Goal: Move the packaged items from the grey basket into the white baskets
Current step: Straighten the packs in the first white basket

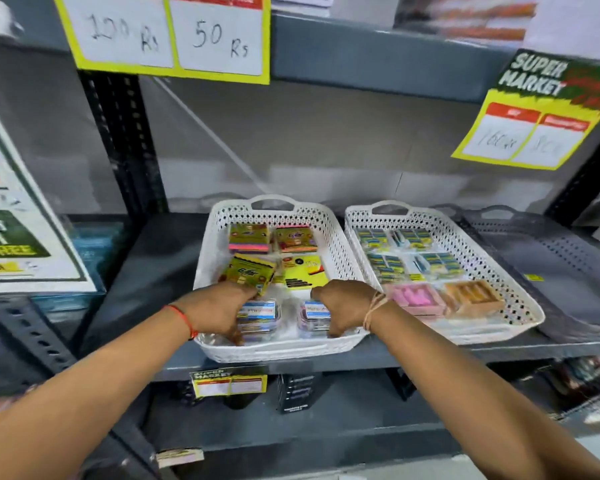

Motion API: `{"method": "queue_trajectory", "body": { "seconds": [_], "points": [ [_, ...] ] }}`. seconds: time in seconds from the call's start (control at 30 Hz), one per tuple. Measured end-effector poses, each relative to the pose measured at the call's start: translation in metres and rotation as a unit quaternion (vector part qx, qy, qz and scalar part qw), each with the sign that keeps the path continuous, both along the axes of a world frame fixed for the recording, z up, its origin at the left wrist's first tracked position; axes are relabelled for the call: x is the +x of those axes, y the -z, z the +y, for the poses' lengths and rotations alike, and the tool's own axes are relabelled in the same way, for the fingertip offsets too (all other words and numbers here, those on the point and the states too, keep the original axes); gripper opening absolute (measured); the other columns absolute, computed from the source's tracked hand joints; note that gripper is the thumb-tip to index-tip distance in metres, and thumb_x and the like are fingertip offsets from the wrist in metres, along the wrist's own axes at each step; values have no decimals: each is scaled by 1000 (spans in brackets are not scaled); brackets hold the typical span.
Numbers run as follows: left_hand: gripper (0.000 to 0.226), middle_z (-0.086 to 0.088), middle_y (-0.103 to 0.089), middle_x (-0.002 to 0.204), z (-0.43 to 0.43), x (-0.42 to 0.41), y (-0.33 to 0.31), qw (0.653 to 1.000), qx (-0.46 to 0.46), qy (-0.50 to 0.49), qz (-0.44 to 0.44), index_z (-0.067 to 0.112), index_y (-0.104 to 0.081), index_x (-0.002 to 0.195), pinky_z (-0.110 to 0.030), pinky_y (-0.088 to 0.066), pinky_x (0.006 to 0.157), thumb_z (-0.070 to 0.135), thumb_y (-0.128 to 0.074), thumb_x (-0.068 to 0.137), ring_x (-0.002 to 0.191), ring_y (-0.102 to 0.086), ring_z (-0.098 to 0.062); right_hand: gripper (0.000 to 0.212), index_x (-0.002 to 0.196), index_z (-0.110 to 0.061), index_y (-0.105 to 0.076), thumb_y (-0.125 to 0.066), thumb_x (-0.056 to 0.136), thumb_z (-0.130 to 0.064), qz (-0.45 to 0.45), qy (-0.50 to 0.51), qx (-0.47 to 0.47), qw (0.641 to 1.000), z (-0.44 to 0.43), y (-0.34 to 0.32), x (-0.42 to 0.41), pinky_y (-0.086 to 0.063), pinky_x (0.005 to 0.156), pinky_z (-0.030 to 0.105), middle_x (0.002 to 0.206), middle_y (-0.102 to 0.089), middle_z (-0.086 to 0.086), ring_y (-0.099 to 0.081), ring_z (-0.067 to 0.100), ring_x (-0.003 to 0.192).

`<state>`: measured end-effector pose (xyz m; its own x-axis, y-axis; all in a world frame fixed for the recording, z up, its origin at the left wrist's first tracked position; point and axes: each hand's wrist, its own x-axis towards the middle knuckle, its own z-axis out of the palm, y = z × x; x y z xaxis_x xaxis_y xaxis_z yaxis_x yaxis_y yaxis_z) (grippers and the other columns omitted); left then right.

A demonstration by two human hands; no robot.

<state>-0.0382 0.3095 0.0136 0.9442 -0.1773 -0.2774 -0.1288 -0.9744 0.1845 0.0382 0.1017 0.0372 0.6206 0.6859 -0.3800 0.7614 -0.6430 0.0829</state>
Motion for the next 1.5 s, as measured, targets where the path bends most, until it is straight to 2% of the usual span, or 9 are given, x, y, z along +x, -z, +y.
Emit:
{"method": "queue_trajectory", "body": {
  "seconds": [0.23, 0.33, 0.47, 0.6, 0.73, 0.87, 0.97, 1.13, 1.5],
  "points": [
    [66, -7, -55, 123, -1, -2, 0, 1000, 1, -3, 8, 11, -46, 122, -25, -40, 88, 28, -79, 67, 107, -52, -21, 57, 123, -6, -47, -72, 75, -24, 11, 5, -9, 1000, 3, -7, -5, -41, 71, 27, 125, -57, 16, -55, 30, 112],
    [82, -3, -54, 124, 5, -6, -20, 996, -79, -29, 5, 14, -45, 122, -25, -42, 91, 49, -81, 56, 109, -51, -18, 87, 146, -12, -20, -71, 78, -35, 139, 74, 92, 983, 0, -27, 0, -33, 110, 31, 153, -30, 9, -33, 24, 138],
    [84, 4, -59, 116, 3, 0, -60, 903, -369, -197, -94, 30, -51, 112, -14, -40, 85, 89, -39, 54, 103, -55, -13, 56, 142, -15, -28, -34, 95, -45, 370, 209, 406, 809, 27, -59, 2, -27, 115, 37, 141, -45, 17, -40, 24, 132],
    [63, -7, -52, 123, -10, 28, -55, 783, -484, -388, -46, 10, -54, 111, -18, -42, 77, 53, -11, 94, 91, -63, -13, 73, 139, -19, -31, -20, 87, -68, 523, 396, 429, 622, 68, -42, 3, -50, 80, 35, 93, -59, 11, -68, 31, 93],
    [81, -17, -61, 105, -8, 45, -42, 755, -442, -484, -21, 8, -53, 120, -31, -43, 87, 64, -5, 89, 99, -58, -28, 74, 138, -22, -30, -29, 83, -71, 513, 486, 433, 560, 85, -20, 6, -51, 71, 39, 143, -43, 12, -56, 32, 118],
    [88, -16, -62, 79, -2, 45, -39, 707, -506, -493, 34, 8, -53, 116, -37, -50, 82, 72, -3, 82, 83, -61, -28, 75, 143, -20, -25, -26, 86, -69, 512, 494, 450, 540, 87, -19, 11, -41, 101, 42, 146, -40, 20, -48, 35, 127],
    [78, -18, -67, 78, -3, 46, -36, 684, -541, -487, 41, 11, -49, 121, -35, -44, 61, 65, -4, 88, 84, -58, -31, 72, 141, -17, -30, -29, 87, -66, 504, 493, 467, 534, 81, -18, 16, -40, 101, 37, 138, -48, 22, -54, 32, 113],
    [94, -19, -62, 113, 1, 44, -31, 609, -622, -485, 75, 5, -57, 111, -39, -44, 73, 73, 2, 82, 94, -59, -32, 74, 142, -18, -29, -27, 87, -67, 482, 491, 462, 560, 84, -22, 12, -46, 73, 31, 115, -57, 23, -61, 31, 95],
    [92, -22, -53, 127, -1, 39, -36, 606, -628, -477, 99, 1, -56, 104, -43, -39, 85, 72, -1, 83, 120, -47, -37, 77, 143, -9, -27, -21, 90, -64, 500, 482, 449, 562, 80, -29, 5, -26, 115, 36, 141, -45, 23, -36, 33, 137]
  ]
}}
